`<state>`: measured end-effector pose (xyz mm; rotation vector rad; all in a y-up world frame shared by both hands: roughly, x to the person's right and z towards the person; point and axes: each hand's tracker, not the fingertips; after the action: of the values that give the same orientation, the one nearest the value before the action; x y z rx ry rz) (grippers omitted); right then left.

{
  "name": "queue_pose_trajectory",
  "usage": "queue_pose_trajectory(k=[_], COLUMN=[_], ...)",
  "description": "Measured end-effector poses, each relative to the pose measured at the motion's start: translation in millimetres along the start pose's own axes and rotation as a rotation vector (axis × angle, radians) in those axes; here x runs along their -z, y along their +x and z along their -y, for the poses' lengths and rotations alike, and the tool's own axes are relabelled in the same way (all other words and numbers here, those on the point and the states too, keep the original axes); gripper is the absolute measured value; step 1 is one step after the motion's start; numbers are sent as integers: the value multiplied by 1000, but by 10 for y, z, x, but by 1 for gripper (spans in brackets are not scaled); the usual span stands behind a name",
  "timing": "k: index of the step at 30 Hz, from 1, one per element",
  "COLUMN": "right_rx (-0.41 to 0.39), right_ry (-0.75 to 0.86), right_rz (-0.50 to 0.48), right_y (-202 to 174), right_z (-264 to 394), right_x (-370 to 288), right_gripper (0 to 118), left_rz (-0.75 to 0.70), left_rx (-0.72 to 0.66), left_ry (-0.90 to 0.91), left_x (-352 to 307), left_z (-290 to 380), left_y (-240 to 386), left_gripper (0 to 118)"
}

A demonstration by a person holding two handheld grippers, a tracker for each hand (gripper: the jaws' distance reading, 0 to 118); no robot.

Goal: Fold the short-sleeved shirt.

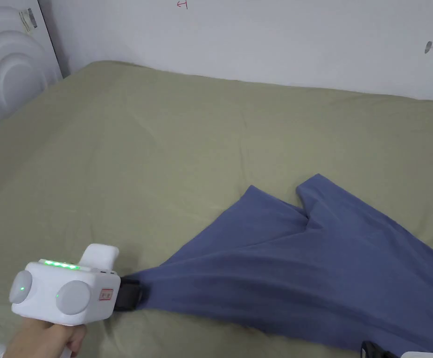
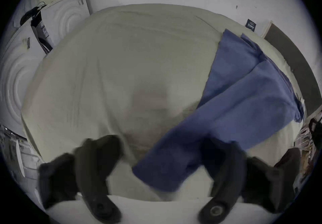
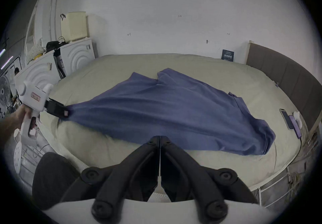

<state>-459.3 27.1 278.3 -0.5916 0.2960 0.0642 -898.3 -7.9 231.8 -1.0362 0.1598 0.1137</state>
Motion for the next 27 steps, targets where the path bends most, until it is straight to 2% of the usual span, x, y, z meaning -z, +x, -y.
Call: queue_pose_trajectory(k=[1,2,3,5,10,13,15,16,17,19,26,27], right_rx=[1,5,11,25,52,71,70,64,39,-2,32,37], right_ry=[-5,-10,-14,-32,-45,-75,-136,-146,-164,-213,-332,-368], right_rz=[4,3,6,8,40,49,3,17,38,13,-9,-36], right_y=[19,49,72,152,556,945,1200,1282,1347,1492,1886,1927], right_z=[9,12,6,-56,-439,-879,-1194,-1323,-1449,-1662,-2067,-2069], right_x=[15,39,63,148,613,1085,1474,1634,1807,2154,3051,3131], right_gripper=[4,4,4,4,4,4,4,4,4,4,5,10], left_rz=[26,135,92,93,85,90,97,97,101,110,113,113], left_rx=[14,4,-6,58,20,17,18,20,13,-3,2,1], left_ry=[22,20,27,21,25,25,31,31,31,31,17,15], left_x=[-75,-144,-177,-182,-50,-22,-22,-22,-23,-25,8,11], left_z=[2,6,20,48,57,70,85,85,86,85,67,64], left_y=[4,11,51,126,-6,-23,-25,-28,-38,-53,-51,-50], left_gripper=[0,0,0,0,0,0,0,1,0,0,0,1])
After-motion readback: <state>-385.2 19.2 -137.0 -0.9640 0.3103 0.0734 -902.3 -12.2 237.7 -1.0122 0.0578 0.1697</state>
